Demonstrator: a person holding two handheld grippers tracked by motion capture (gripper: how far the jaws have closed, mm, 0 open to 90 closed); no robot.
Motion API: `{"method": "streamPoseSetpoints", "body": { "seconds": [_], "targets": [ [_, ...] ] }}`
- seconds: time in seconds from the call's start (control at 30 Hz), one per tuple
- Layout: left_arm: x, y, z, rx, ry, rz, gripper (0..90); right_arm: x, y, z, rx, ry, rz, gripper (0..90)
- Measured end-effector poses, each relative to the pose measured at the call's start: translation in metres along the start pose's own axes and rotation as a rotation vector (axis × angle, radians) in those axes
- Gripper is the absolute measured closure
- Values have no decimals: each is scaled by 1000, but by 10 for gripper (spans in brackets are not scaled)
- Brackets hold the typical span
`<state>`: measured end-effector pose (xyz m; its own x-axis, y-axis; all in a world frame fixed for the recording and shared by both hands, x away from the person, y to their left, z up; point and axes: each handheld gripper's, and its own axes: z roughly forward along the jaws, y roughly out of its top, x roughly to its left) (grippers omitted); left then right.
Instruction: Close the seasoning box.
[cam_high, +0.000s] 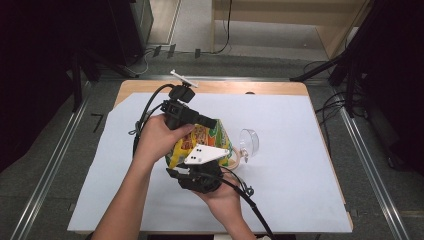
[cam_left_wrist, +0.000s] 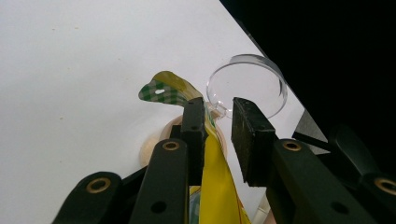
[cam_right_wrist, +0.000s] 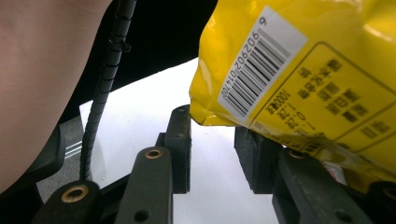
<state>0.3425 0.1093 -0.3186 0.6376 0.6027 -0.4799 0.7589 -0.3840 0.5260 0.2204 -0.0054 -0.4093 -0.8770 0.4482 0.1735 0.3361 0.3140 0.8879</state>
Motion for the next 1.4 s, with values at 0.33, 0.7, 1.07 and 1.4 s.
{"method": "streamPoseSetpoints", "body": {
  "seconds": [0.33,0.7,1.07,1.4],
  "targets": [
    [-1,0,0,-1,0,0,750,0,0,0,4,1,0,686],
    [-1,0,0,-7,0,3,750,0,1,0,4,0,0,686],
    [-3,0,-1,-11,-1,7,748,0,1,-1,0,0,4,688],
    [-3,0,-1,-10,0,6,749,0,1,-1,1,-1,2,688]
  ]
}}
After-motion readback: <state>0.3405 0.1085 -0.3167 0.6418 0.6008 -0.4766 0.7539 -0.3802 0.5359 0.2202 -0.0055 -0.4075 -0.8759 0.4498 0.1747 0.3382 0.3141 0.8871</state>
